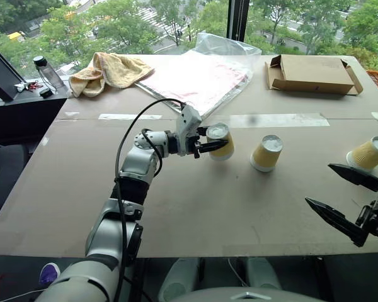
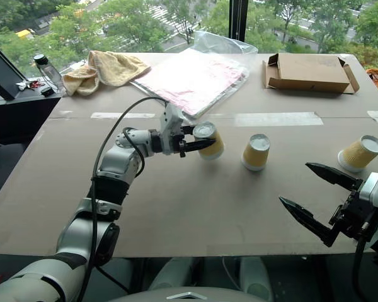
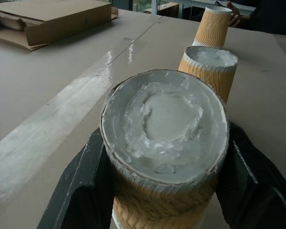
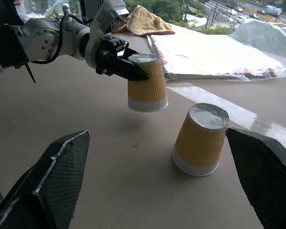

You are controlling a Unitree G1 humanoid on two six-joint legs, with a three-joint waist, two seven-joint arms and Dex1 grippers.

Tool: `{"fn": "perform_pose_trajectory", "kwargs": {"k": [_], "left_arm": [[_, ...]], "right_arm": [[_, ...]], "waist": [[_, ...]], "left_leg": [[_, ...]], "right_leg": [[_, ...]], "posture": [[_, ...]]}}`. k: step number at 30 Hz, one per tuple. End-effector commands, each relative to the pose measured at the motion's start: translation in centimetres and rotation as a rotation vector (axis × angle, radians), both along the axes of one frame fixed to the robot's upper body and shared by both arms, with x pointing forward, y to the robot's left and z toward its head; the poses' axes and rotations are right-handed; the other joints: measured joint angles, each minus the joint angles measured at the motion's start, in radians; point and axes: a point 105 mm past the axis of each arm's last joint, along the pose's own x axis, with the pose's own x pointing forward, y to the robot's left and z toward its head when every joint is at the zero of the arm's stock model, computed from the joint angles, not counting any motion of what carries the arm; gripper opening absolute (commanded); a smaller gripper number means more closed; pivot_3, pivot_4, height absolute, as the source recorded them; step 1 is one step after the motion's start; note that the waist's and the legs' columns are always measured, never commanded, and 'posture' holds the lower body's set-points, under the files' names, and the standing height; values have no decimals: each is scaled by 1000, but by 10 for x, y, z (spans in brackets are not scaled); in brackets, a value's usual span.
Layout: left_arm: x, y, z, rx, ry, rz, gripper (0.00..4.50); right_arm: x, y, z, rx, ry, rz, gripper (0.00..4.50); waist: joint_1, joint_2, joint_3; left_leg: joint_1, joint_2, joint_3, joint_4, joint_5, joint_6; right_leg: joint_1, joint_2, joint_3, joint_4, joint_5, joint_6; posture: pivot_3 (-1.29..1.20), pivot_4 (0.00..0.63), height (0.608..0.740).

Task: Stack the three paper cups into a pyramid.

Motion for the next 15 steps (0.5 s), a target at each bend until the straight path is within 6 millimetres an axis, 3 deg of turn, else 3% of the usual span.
{"fn": "perform_pose_trajectory", "kwargs": {"k": [1,15], "left_arm": [[-3,-16,3,19,-78,-16,2138],[-14,-39,-22,80,-110,-96,2138]], "right_arm": [[-8,-1,7,-36,-49,-32,4500],[-20,-3,4,-41,-44,-103,4500]], "waist": [[0,0,0],[2,0,0]], "left_leg": [[0,0,0,0,0,0],[0,0,0,0,0,0]], "right_leg": [[0,0,0,0,0,0],[1,0,0,-1,0,0]], "posture": [[0,150,740],[0,150,740]]}}
